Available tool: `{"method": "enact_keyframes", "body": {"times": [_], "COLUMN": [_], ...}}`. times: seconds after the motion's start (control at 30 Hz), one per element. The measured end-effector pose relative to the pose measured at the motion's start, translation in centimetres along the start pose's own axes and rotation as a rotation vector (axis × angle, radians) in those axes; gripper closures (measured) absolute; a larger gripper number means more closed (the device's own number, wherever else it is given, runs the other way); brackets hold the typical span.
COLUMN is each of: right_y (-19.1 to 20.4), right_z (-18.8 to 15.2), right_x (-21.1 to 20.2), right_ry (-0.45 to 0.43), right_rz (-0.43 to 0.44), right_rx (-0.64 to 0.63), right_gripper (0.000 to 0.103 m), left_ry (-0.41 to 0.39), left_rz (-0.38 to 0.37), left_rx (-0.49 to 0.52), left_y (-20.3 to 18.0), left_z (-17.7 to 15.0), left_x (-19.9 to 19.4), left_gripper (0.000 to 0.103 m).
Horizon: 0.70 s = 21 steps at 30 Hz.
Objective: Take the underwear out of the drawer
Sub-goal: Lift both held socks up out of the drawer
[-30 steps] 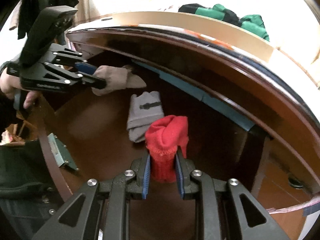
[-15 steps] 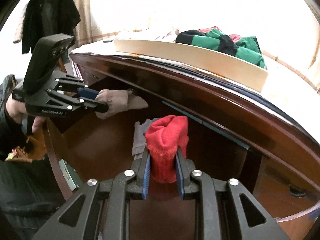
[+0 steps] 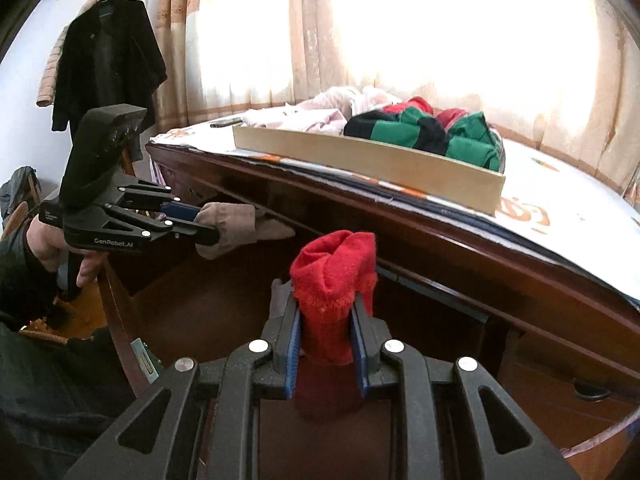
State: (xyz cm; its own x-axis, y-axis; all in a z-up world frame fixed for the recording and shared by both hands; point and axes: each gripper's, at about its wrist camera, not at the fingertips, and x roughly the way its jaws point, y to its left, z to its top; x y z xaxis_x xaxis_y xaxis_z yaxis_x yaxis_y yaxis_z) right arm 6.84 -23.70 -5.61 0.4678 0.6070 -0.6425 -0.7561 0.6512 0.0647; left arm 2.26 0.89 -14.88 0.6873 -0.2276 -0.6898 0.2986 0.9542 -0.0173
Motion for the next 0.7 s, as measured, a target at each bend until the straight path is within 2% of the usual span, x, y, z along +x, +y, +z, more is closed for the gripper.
{"method": "enact_keyframes", "body": {"times": [0.4,0.7], "right_y": [-0.7,-0.3], "right_z": [-0.5,-0.6], "right_x": [-1.2,-2.2], "right_ry": [-0.062,-0.119], "right_rz": [-0.002,-0.010], "right_rx": [0.024,0.010], "right_gripper": [0.079,0.079], "left_ry": [-0.073,-0.136], "left_rz": [0.035,0.061], "left_rx": [0.039,0.031], "left_y": [-0.7,-0.7], "left_z": [-0.2,-0.5], "left_x": [-0.8,-1.7], "left_gripper": [0.079,0.079]}}
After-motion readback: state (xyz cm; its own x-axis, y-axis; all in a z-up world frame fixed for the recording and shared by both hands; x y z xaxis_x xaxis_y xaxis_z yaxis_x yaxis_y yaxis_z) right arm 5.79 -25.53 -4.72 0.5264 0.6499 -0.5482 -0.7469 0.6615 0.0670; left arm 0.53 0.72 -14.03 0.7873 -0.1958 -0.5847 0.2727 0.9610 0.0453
